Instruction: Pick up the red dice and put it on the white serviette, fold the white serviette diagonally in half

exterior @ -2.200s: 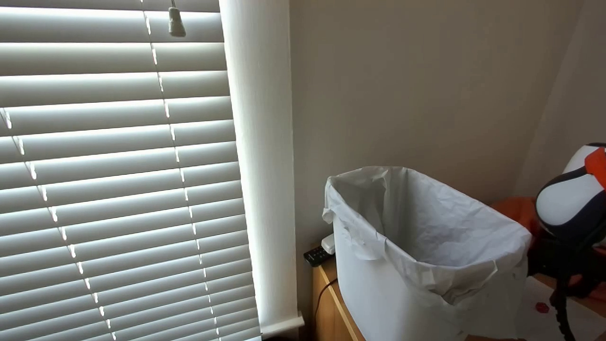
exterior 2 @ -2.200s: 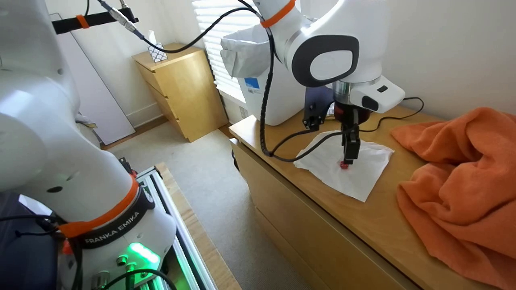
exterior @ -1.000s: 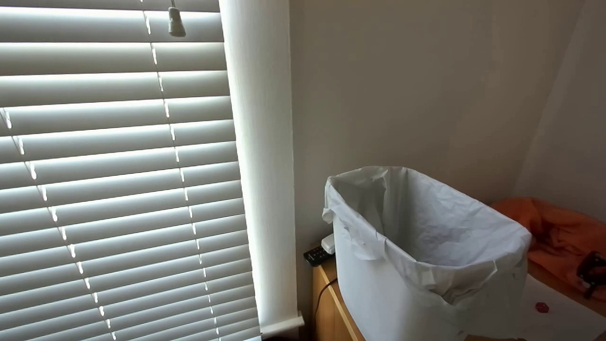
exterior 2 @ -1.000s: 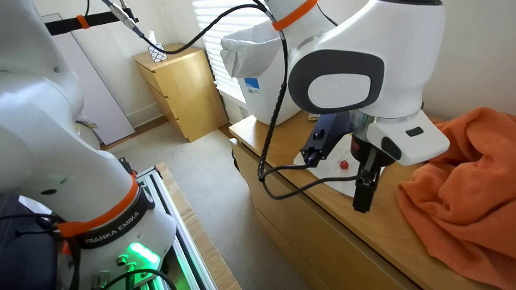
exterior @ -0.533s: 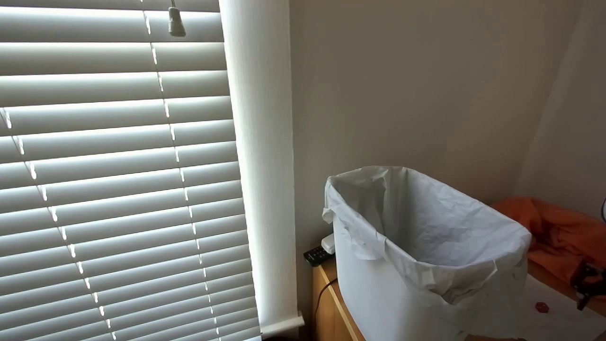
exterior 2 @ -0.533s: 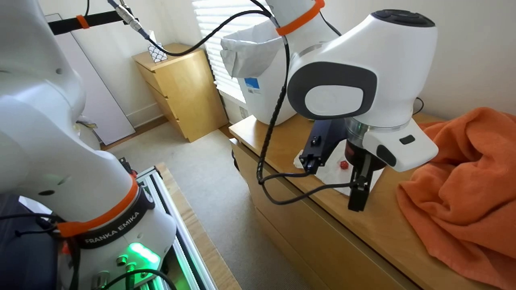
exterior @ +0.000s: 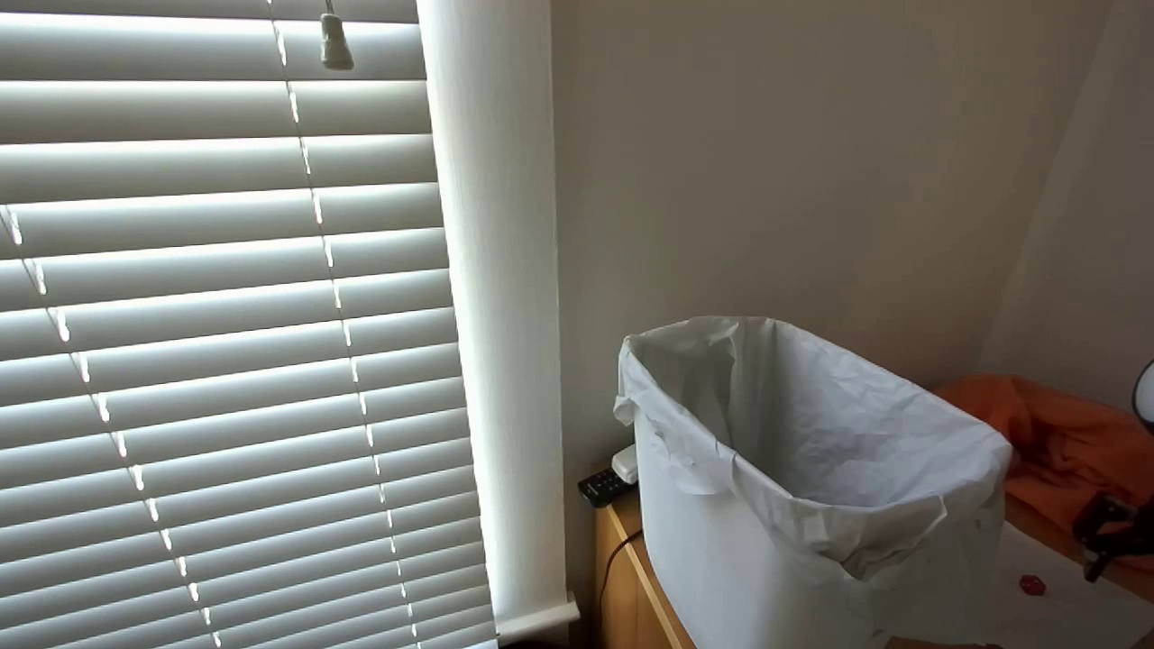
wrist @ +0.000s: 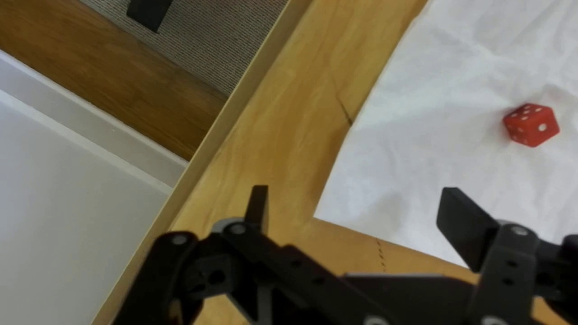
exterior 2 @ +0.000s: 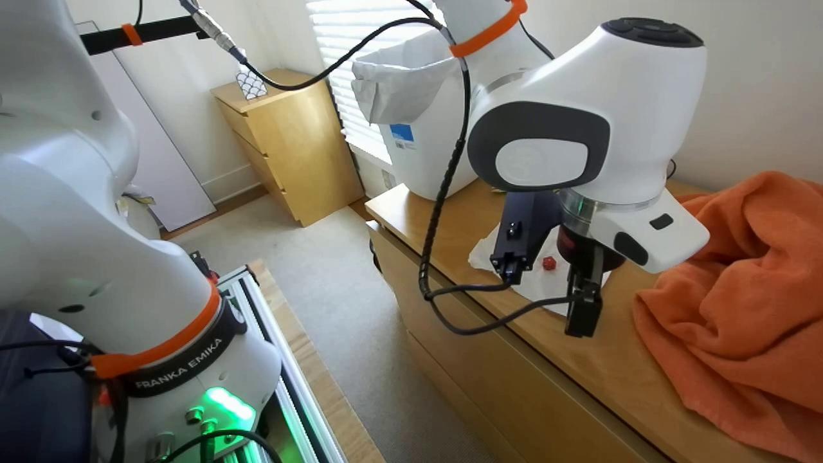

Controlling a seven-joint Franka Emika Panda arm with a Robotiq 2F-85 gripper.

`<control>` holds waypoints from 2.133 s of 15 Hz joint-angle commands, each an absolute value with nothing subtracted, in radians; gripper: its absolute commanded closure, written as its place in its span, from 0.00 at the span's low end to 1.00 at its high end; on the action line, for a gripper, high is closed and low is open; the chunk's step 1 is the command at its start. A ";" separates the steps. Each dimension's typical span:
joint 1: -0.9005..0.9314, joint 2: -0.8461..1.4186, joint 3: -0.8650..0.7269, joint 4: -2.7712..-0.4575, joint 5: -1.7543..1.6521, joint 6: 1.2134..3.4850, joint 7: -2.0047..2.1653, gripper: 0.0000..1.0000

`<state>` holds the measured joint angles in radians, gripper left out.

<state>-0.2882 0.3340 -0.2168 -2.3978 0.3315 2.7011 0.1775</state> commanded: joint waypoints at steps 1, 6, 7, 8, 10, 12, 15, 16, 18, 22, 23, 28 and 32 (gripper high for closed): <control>-0.319 0.367 -0.193 -2.379 0.364 2.720 0.122 0.26; -0.330 0.386 -0.177 -2.362 0.366 2.716 0.097 0.65; -0.330 0.386 -0.177 -2.360 0.363 2.715 0.096 0.72; -0.331 0.387 -0.177 -2.359 0.364 2.716 0.094 0.80; -0.330 0.383 -0.179 -2.361 0.358 2.716 0.095 0.92; -0.317 0.363 -0.185 -2.372 0.343 2.716 0.103 1.00; -0.291 0.323 -0.188 -2.390 0.320 2.718 0.112 1.00; -0.280 0.305 -0.190 -2.397 0.309 2.716 0.117 1.00; -0.254 0.270 -0.193 -2.406 0.288 2.720 0.126 1.00; -0.212 0.202 -0.182 -2.406 0.257 2.708 0.125 1.00; -0.204 0.191 -0.175 -2.403 0.259 2.707 0.124 1.00; -0.187 0.197 -0.113 -2.377 0.320 2.700 0.072 1.00; -0.181 0.221 -0.051 -2.366 0.379 2.697 0.029 1.00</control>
<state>-0.1826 0.2071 -0.0851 -2.3684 0.3175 2.7016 0.0845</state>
